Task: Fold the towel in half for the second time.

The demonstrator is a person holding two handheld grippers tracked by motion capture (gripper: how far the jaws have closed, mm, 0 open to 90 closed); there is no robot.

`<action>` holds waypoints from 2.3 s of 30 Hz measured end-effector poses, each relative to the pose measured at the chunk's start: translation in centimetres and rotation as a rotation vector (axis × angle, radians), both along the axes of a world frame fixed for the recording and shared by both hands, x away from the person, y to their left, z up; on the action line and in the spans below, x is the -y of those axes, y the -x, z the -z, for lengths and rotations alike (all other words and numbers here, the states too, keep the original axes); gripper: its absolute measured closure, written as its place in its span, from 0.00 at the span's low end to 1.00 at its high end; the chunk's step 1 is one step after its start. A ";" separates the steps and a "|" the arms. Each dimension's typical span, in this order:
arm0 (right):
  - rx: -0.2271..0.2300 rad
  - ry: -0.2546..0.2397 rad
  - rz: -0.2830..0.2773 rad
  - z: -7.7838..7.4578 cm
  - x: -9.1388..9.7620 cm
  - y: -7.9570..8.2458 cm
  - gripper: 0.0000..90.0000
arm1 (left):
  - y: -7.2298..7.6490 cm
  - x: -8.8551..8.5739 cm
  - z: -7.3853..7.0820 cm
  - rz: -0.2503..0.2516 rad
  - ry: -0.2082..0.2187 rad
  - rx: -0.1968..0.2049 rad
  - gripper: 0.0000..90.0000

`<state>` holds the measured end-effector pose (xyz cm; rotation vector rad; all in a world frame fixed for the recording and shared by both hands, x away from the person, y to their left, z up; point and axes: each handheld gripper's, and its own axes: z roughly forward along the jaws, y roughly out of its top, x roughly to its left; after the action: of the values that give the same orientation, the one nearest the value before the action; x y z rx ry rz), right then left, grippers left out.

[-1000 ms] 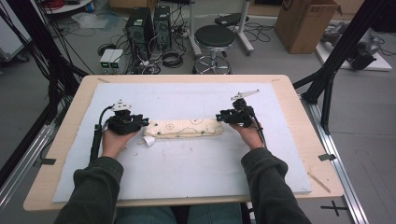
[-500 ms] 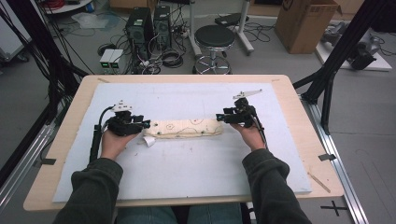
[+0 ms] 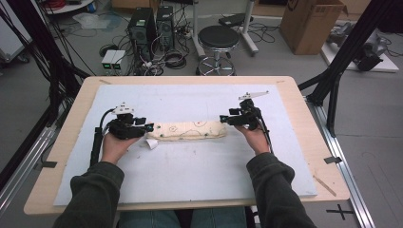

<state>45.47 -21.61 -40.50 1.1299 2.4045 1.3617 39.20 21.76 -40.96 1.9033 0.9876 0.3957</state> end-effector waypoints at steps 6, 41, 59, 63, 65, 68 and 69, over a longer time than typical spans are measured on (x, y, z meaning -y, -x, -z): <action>0.010 -0.005 0.002 -0.2 0.1 0.1 0.35 | 0.2 -0.2 -0.3 -0.007 0.011 0.006 0.53; 0.048 -0.012 -0.007 -1.9 0.5 1.9 0.22 | 2.3 -0.6 -2.0 0.016 0.008 0.061 0.38; 0.073 -0.005 -0.015 -2.8 0.7 3.0 0.20 | 3.5 -1.0 -2.6 0.024 -0.008 0.079 0.35; 0.076 -0.002 -0.019 -2.9 0.8 3.2 0.19 | 3.8 -1.3 -2.7 0.028 -0.011 0.082 0.34; 0.078 -0.003 -0.019 -3.0 0.8 3.4 0.19 | 4.0 -1.4 -2.7 0.027 -0.013 0.080 0.34; 0.080 -0.004 -0.019 -3.2 0.9 3.6 0.18 | 4.4 -1.6 -2.7 0.024 -0.018 0.086 0.34; 0.081 -0.001 -0.022 -3.2 0.9 3.7 0.18 | 4.6 -1.6 -2.7 0.027 -0.023 0.087 0.34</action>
<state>41.81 -22.55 -37.30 1.0305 2.3671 1.3871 34.64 23.39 -38.22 1.9017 0.9023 0.4721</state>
